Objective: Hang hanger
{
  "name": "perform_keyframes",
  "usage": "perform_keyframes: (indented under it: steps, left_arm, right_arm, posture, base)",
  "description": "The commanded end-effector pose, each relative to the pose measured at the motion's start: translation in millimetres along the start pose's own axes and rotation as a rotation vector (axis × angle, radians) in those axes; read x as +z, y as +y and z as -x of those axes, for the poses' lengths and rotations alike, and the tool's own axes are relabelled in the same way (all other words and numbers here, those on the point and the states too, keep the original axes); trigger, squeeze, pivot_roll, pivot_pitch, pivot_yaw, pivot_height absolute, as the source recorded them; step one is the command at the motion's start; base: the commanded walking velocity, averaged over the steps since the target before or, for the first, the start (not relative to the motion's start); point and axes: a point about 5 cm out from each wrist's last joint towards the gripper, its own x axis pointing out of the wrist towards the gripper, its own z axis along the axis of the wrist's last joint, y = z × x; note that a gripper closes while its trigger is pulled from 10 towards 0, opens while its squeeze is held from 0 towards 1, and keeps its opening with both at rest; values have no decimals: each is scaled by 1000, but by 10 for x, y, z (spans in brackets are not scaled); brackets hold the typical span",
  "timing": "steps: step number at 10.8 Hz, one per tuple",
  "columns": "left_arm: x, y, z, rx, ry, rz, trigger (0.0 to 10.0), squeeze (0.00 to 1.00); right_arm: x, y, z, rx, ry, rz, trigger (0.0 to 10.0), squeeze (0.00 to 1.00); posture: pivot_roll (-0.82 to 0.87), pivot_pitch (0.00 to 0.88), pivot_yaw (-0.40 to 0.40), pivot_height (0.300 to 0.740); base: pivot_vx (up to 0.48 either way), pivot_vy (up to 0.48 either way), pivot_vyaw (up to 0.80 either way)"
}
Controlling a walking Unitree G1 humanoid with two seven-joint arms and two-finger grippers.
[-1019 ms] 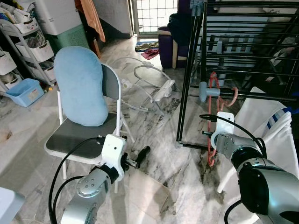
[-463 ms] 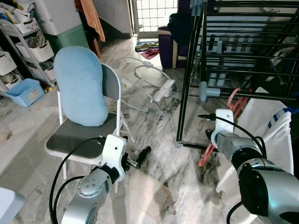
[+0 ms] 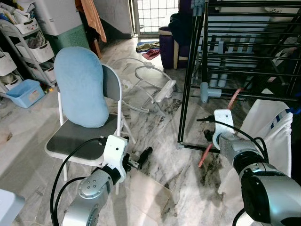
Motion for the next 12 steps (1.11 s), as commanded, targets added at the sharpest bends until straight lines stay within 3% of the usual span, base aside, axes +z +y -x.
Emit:
perform_keyframes:
  steps: [1,5,9,11,12]
  left_arm:
    - [-2,39,6,11,5,1,10000,0]
    - [84,99,34,68,-63,-8,10000,0]
    - [98,172,152,125,-72,-6,10000,0]
    - [59,129,140,125,-65,10,10000,0]
    - [74,123,134,125,-68,10,10000,0]
  right_arm:
    - [41,0,6,3,-31,23,10000,1000]
    - [224,-1,87,10,-145,76,10000,1000]
    - [201,-11,374,28,-208,117,10000,1000]
    - [60,34,521,36,-190,111,10000,1000]
    - [53,75,634,46,-272,125,10000,1000]
  posture:
    - [31,2,82,740]
    - [19,0,67,740]
    - [-3,0,40,740]
    - [-15,0,34,740]
    - [-24,0,38,740]
  base:
    - [0,0,0]
    - [0,0,0]
    - [0,0,0]
    - [0,0,0]
    - [0,0,0]
